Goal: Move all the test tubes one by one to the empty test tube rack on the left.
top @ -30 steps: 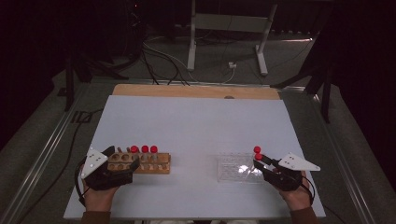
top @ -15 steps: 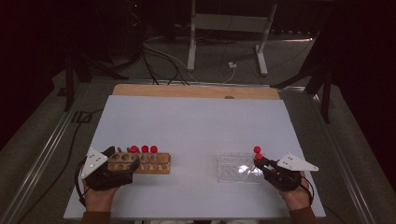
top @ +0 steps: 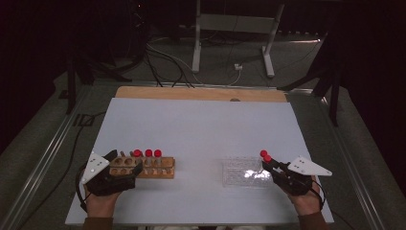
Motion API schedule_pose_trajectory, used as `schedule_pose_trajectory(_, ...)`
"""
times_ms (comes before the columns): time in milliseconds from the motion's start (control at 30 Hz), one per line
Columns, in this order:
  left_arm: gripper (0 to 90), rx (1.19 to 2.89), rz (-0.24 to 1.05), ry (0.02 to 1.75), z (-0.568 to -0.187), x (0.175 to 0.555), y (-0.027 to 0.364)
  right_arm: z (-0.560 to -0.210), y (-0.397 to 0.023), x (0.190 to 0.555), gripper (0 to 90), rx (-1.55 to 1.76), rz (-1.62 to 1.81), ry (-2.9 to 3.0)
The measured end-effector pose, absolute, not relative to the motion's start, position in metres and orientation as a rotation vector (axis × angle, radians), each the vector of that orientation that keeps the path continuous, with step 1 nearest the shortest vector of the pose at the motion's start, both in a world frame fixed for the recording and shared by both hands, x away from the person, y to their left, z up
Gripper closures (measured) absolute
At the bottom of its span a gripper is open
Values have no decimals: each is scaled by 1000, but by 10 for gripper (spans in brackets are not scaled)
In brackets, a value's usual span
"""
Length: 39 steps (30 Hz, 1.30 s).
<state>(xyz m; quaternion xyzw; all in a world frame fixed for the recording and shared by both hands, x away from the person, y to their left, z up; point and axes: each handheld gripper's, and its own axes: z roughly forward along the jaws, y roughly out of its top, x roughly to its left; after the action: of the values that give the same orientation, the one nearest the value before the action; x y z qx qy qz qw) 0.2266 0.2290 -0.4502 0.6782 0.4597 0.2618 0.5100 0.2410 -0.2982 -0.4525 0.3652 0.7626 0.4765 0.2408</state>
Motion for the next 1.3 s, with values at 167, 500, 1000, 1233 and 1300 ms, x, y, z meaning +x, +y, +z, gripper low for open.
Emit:
schedule_pose_trajectory(167,15,1630,631,1101,-449,226,229,-448,-299,241,744,997,1315,2079)
schedule_pose_trajectory(500,14,1627,642,1090,-445,225,228,-436,-301,239,745,989,1342,2050)
schedule_pose_trajectory(1000,14,1620,652,1051,-434,223,224,-420,-305,239,745,984,1375,2010)
schedule_pose_trajectory(1233,15,1620,656,1031,-428,223,219,-415,-302,240,745,972,1386,2018)
schedule_pose_trajectory(1300,15,1621,657,1025,-427,223,217,-414,-300,240,745,972,1390,2020)
